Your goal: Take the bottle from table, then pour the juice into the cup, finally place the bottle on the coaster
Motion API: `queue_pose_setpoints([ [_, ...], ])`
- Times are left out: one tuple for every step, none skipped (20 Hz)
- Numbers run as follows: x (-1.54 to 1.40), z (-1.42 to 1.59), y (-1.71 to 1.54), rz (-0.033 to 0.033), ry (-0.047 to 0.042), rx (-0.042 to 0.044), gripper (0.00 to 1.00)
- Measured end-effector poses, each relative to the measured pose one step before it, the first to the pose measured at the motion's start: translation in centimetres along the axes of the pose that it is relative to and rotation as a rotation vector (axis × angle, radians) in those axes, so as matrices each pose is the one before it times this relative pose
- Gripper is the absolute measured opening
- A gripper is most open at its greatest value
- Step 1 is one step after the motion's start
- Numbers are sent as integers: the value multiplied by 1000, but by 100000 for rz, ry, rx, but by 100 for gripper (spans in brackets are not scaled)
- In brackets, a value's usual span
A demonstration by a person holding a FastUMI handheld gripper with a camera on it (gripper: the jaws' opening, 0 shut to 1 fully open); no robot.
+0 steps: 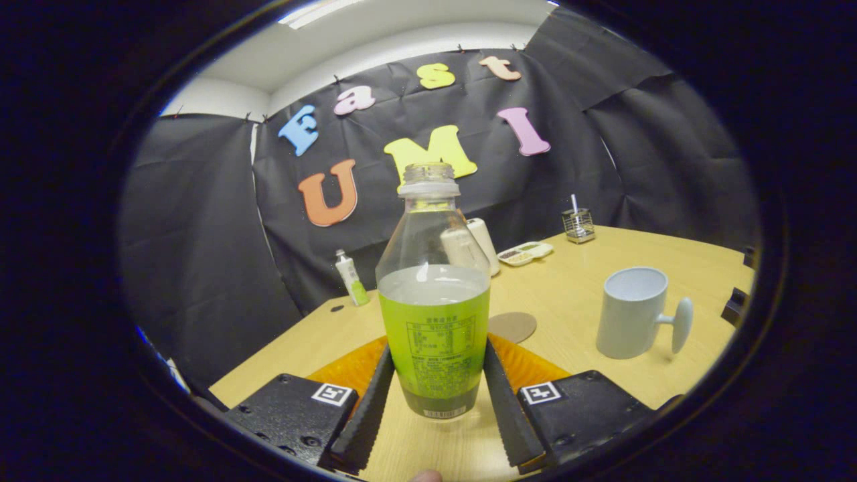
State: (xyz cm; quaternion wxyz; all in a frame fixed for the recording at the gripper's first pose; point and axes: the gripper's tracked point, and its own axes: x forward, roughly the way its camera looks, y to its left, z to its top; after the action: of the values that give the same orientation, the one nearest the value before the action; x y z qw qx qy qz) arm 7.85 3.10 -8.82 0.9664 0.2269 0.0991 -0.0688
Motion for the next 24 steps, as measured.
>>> queue_pose_setpoints([
  [67,163,-1008,-1527,629,3683,77],
  [69,131,-956,-825,423,3686,77],
  [-87,237,-583,-264,517,4337,77],
  [-244,315,-97,624,-1127,3461,77],
  [-35,422,-182,629,-212,3883,77],
  [56,166,-156,880,131,4722,77],
  [195,358,-19,1379,-152,5670,77],
  [157,135,173,1230,524,5750,77],
  [242,242,221,1435,-62,5510,77],
  [52,182,119,1468,-350,6096,76],
  [117,296,116,852,-630,5815,76],
  [-120,-93,19,265,269,4876,76],
  [174,-34,10,-66,522,3708,76],
  [54,-221,-68,-304,486,3112,76],
  [266,112,-436,82,68,2858,76],
  [285,-109,-144,414,338,3063,76],
  [128,-27,24,393,193,3697,76],
  [26,4,59,367,-176,4289,76],
  [61,260,206,789,-966,4054,76],
  [-12,146,226,-150,-378,4033,76],
  [288,75,126,27,179,3310,76],
  [133,-329,119,385,432,3090,76],
  [154,-208,187,420,599,2830,76],
  [157,-192,221,-166,812,3154,76],
])
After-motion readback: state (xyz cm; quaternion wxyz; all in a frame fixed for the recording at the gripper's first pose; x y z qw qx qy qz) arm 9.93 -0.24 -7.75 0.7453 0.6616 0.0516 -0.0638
